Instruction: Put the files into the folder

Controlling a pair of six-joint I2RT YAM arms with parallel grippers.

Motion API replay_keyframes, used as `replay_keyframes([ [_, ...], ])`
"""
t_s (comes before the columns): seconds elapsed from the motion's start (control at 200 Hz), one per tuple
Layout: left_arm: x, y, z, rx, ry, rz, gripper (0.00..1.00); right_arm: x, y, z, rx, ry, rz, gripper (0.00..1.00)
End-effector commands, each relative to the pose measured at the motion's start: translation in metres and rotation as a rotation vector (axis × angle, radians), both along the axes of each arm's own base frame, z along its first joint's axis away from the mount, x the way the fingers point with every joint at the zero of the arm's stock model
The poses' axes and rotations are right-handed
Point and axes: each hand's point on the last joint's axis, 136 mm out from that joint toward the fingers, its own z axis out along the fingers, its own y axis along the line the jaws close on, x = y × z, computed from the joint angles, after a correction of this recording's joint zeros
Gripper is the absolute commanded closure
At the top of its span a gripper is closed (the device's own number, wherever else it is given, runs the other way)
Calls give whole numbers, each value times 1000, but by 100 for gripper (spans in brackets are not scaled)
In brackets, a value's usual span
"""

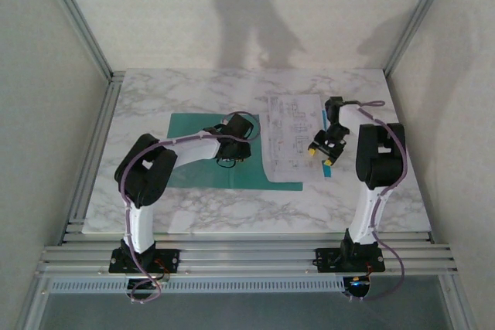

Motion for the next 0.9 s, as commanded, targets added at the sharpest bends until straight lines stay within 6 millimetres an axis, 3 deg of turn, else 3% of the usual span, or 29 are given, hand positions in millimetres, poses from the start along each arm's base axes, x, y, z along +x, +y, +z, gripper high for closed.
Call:
replay_keyframes([
  [0.0,-6,4,-12,-9,28,28,74,-17,18,-14,23,61,-14,46],
  [0.28,-9,-9,-4,-102,24,51,75,-23,51,-10,66,46,-15,46],
  [0.431,5,-2,43,-111,-63,105,71,-24,51,-9,46,46,-14,46],
  [0.511,12,12,66,-117,-102,150,66,-24,51,-10,43,48,-6,46],
  [0.576,16,27,72,-124,-106,186,64,-22,52,-9,49,43,-5,46],
  [0.731,17,62,47,-97,-38,231,67,-23,55,-9,51,43,-2,46],
  [0.896,13,60,22,-94,8,193,70,-26,63,-5,47,37,24,46],
])
